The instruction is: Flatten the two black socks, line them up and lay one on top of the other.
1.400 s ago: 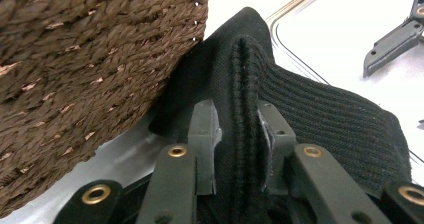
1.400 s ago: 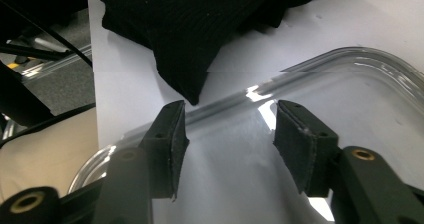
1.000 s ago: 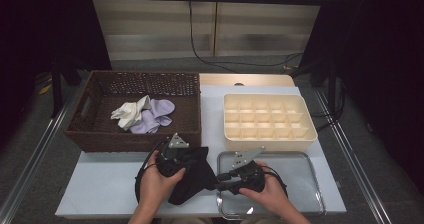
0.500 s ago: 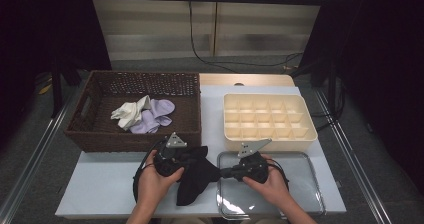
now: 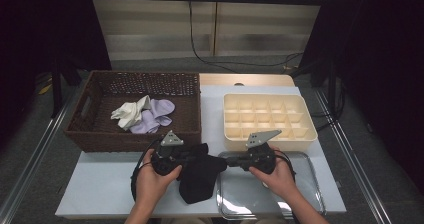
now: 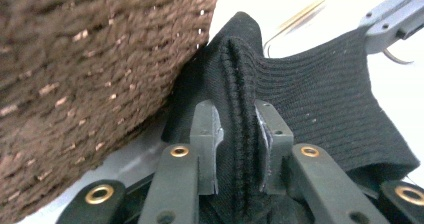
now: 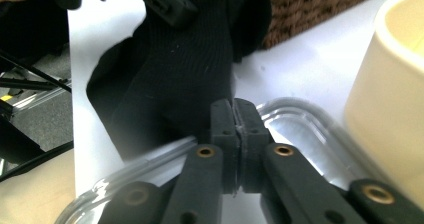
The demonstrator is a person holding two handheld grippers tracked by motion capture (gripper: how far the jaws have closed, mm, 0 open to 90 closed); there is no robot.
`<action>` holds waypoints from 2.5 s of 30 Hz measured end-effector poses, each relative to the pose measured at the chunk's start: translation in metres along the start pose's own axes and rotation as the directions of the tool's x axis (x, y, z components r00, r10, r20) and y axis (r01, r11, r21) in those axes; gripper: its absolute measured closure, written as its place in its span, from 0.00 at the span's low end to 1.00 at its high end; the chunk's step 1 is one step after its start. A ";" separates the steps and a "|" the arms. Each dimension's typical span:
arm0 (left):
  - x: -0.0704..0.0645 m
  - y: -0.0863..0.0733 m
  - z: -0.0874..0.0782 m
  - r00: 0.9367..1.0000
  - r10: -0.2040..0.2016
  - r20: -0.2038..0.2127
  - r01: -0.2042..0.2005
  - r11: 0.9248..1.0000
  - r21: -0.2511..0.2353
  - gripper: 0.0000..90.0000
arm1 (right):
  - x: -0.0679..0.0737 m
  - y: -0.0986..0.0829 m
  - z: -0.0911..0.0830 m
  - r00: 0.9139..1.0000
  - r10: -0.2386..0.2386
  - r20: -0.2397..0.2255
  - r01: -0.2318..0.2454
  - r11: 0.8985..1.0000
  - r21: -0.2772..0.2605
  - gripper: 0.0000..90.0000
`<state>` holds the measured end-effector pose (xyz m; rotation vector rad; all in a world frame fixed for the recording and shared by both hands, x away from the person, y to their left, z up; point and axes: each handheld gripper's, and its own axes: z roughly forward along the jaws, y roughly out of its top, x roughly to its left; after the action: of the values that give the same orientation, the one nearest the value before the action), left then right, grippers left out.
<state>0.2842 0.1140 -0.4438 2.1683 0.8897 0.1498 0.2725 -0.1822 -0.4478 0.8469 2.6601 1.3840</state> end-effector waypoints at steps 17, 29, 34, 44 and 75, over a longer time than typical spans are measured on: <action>0.007 -0.009 -0.005 1.000 -0.017 0.020 0.017 1.000 0.008 0.78 | -0.004 -0.016 0.020 0.998 0.064 -0.020 -0.063 0.997 0.036 0.71; 0.007 0.002 -0.016 1.000 -0.007 0.014 0.008 0.999 -0.041 0.64 | 0.002 -0.013 0.026 0.999 0.036 -0.034 -0.034 0.998 0.058 0.94; 0.008 0.003 -0.001 0.999 0.028 0.025 -0.028 1.000 -0.006 0.81 | 0.007 -0.011 0.030 0.998 0.017 -0.059 -0.013 0.998 0.065 0.98; 0.006 0.003 -0.008 0.998 0.043 0.041 -0.043 0.999 -0.003 0.92 | 0.007 -0.012 0.036 1.000 0.011 -0.029 -0.009 0.998 0.062 0.72; -0.005 -0.002 -0.014 0.994 0.066 0.081 -0.062 0.996 -0.057 0.93 | 0.006 -0.003 -0.007 0.994 -0.071 0.087 0.072 0.997 0.001 0.99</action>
<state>0.2737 0.1204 -0.4344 2.1373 0.7611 0.1135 0.2643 -0.1865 -0.4445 0.7844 2.5965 1.3029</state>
